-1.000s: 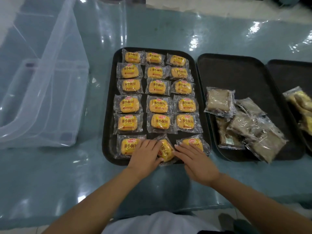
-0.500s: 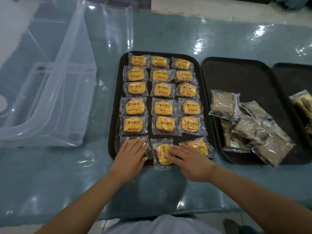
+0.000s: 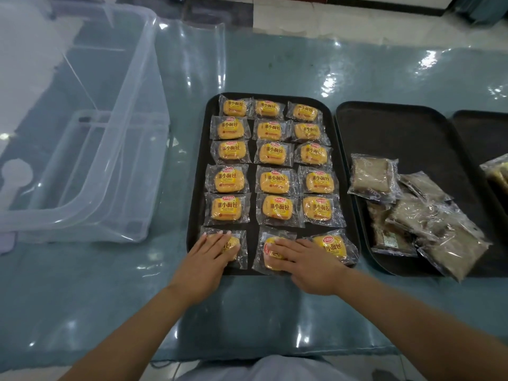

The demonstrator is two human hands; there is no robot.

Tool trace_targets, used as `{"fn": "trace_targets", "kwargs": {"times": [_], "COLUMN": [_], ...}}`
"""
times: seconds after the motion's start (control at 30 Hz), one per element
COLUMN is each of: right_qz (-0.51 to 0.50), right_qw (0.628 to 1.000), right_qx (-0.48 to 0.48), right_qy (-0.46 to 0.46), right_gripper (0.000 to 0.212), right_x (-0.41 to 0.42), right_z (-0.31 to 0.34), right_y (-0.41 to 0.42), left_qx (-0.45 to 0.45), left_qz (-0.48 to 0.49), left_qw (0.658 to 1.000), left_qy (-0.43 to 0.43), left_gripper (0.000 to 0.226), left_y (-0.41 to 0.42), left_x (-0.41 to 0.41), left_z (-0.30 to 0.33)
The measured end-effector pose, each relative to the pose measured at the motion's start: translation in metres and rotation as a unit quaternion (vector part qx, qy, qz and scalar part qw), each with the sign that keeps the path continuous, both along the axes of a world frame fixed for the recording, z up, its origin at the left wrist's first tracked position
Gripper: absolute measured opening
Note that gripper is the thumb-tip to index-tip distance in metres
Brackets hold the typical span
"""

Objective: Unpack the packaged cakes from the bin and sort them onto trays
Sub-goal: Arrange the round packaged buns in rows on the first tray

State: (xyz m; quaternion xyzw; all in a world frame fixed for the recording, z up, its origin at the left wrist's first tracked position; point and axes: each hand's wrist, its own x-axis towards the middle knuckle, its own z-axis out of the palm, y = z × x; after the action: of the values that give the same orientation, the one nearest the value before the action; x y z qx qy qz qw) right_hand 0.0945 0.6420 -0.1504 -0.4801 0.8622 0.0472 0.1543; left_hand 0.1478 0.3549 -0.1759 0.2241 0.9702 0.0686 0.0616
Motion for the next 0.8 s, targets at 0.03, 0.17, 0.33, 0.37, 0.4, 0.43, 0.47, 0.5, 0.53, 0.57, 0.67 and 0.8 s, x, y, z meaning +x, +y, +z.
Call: {"fn": "trace_targets", "kwargs": {"times": [0.03,0.17,0.33,0.37,0.4,0.43,0.47,0.5,0.53,0.57,0.67,0.8], "right_qz": [-0.009,-0.078,-0.105,-0.092,-0.081,-0.077,-0.076,-0.076,-0.081,-0.097,-0.150,-0.177], "right_qw": [0.999,0.991,0.986,0.989,0.992,0.993,0.995,0.996,0.996,0.995,0.987,0.981], "right_qx": [-0.018,-0.080,-0.129,-0.116,-0.098,-0.076,-0.058,-0.045,-0.032,-0.029,-0.047,-0.041], "right_qy": [0.027,0.068,0.016,-0.006,-0.026,-0.040,-0.038,-0.020,-0.002,0.012,0.039,0.061], "right_gripper": [0.054,0.049,0.037,0.041,0.046,0.051,0.054,0.056,0.057,0.058,0.057,0.061], "right_x": [0.002,0.012,0.010,0.010,0.011,0.012,0.012,0.012,0.013,0.015,0.024,0.035], "right_z": [0.000,-0.004,0.000,-0.001,-0.001,-0.001,-0.002,-0.003,-0.002,-0.001,-0.003,-0.012], "right_y": [-0.002,-0.021,-0.012,-0.006,0.000,0.005,0.007,0.008,0.006,0.003,-0.011,-0.024], "left_qx": [0.003,-0.003,-0.012,-0.014,-0.016,-0.017,-0.019,-0.022,-0.022,-0.022,-0.019,-0.020], "left_qz": [0.005,0.026,0.031,0.031,0.031,0.031,0.032,0.036,0.041,0.045,0.045,0.024], "left_qw": [1.000,1.000,0.999,0.999,0.999,0.999,0.999,0.999,0.999,0.999,0.999,1.000], "left_qy": [0.003,-0.006,-0.005,-0.007,-0.011,-0.013,-0.014,-0.015,-0.013,-0.010,-0.009,-0.007], "left_gripper": [0.061,0.045,0.056,0.056,0.055,0.055,0.055,0.056,0.056,0.056,0.057,0.058], "left_y": [0.000,-0.005,-0.009,-0.009,-0.010,-0.011,-0.014,-0.016,-0.019,-0.021,-0.025,-0.016], "left_x": [0.001,0.004,0.009,0.011,0.012,0.014,0.014,0.015,0.015,0.015,0.017,0.015], "left_z": [-0.001,-0.003,0.001,0.002,0.002,0.001,0.000,-0.001,-0.002,-0.002,-0.001,0.000]}}
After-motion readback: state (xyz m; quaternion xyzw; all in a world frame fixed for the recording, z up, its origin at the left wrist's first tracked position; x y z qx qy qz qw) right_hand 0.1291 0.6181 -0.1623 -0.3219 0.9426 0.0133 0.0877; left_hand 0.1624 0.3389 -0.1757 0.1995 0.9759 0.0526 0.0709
